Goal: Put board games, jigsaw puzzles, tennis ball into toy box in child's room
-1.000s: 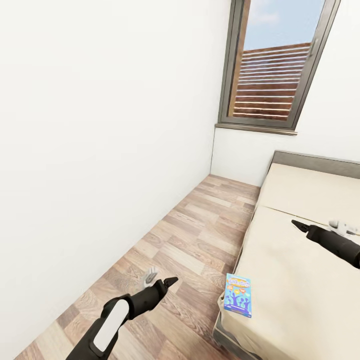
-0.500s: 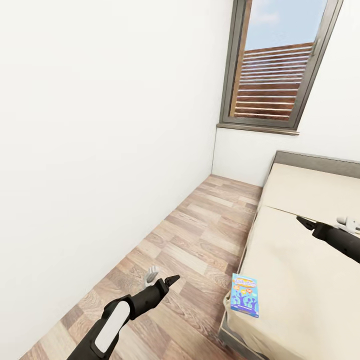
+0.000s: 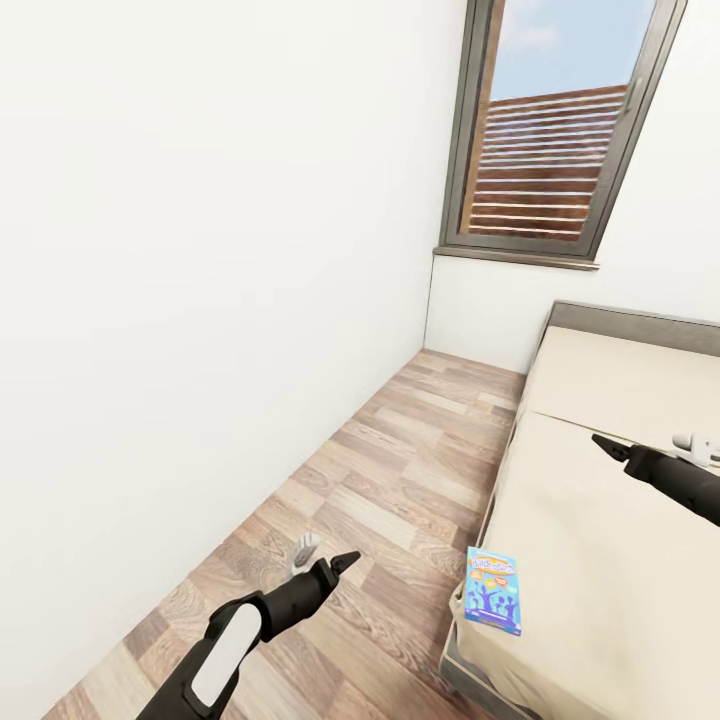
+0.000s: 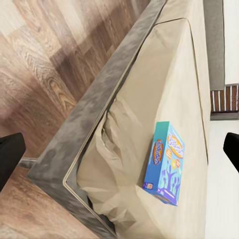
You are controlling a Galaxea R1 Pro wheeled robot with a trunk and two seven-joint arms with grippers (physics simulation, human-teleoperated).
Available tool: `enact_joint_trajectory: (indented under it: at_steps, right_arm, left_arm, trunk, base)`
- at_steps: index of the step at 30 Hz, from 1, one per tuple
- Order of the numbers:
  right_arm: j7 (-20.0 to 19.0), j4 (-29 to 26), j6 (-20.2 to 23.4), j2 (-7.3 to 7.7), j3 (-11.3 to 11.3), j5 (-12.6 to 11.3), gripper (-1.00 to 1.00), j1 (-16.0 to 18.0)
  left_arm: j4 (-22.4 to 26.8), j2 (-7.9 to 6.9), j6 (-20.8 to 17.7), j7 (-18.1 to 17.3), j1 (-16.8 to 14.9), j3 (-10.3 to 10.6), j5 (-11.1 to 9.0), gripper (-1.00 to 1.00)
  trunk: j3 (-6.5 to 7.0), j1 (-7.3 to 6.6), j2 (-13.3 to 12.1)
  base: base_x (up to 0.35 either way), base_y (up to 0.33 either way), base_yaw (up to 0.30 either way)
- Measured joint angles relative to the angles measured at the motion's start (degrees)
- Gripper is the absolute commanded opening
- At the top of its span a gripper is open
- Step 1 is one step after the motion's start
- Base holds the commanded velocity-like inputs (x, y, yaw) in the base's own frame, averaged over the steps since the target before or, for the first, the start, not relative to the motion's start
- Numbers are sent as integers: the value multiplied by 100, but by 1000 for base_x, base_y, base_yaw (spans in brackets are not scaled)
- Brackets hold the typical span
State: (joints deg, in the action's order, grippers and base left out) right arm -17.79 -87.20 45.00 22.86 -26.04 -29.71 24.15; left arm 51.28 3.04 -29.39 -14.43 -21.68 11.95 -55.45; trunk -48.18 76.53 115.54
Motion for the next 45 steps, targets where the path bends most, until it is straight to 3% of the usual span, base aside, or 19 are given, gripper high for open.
enact_joint_trajectory:
  at_steps: [28,45]
  right_arm:
    - [-28,-39,288,-15,0,-12,100,-4]
    - [-30,-41,303,-24,8,-12,100,-4]
  left_arm:
    - [-313,44,153,-40,-137,-2,163,100]
    - [-335,47,312,-58,-149,258,183,100]
  trunk:
    - [0,-1,0]
    - [0,0,0]
  base:
    - [10,1,0]
    - [113,0,0]
